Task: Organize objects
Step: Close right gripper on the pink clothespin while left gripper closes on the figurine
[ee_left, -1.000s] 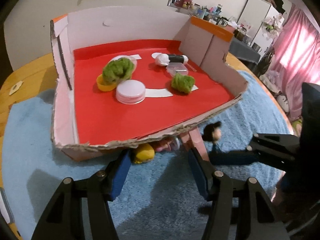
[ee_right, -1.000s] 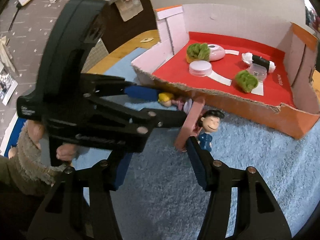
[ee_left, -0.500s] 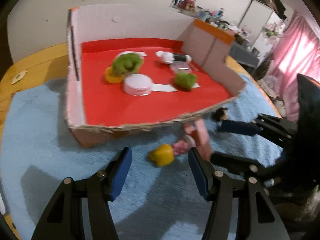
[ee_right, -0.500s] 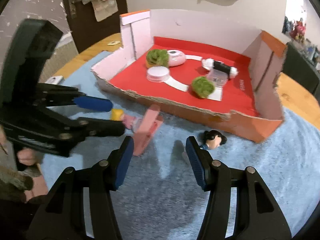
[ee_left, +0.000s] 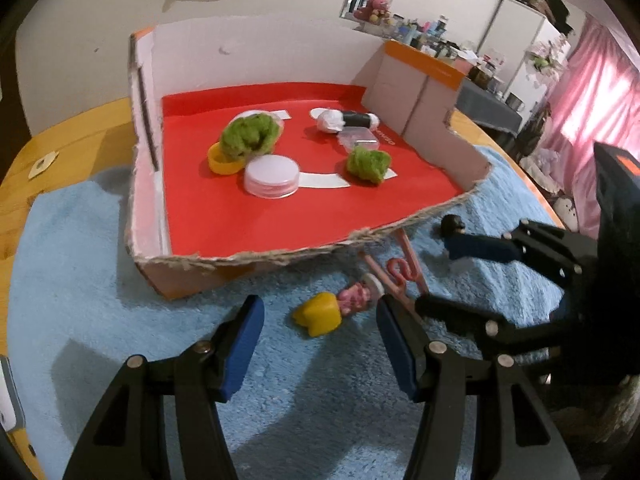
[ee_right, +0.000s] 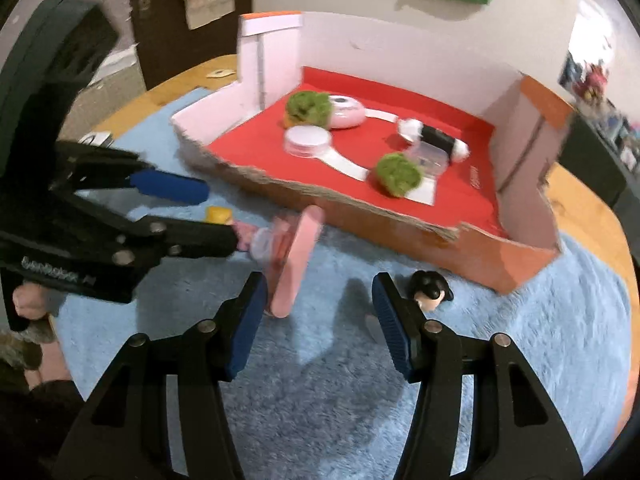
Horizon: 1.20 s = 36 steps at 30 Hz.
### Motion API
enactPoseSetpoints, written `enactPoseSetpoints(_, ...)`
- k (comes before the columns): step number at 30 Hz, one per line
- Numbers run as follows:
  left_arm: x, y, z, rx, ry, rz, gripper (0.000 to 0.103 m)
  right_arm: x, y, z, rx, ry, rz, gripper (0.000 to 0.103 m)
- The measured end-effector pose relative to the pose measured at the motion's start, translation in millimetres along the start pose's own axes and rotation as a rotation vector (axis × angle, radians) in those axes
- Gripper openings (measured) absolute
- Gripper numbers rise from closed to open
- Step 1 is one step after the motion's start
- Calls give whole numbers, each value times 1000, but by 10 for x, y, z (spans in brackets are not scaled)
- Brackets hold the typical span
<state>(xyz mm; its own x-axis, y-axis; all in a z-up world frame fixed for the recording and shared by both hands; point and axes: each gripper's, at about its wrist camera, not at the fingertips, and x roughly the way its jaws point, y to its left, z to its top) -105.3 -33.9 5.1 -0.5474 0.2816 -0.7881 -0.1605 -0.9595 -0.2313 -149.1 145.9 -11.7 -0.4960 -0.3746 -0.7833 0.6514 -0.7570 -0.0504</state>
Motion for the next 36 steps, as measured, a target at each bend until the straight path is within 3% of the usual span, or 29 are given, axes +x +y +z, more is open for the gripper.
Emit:
enactPoseSetpoints(3,21,-98,22,63,1,12,60,10,-76,3,21,-2,-14,54)
enactPoseSetpoints(7,65,-151,54,114,11,-11,60,46,-178,4,86,-10,119,54)
enactPoseSetpoints(12,115,-160,-3,147,31,4,60,65,-141,9,75,-4,133,54)
enactPoseSetpoints(19,163,-67,116,101,34,14,51,106,-120,20,73,10,123,53)
enactPoseSetpoints(23,169,-180,35,144,26,96,51,69,-128,-6,63,14,78,53)
enactPoseSetpoints(28,134,-25,65,-14,5,220,46,75,-132,-2,78,10,94,53)
enactPoseSetpoints(36,109,-1,33,-19,-15,161,46,176,0,42,54,10,94,53)
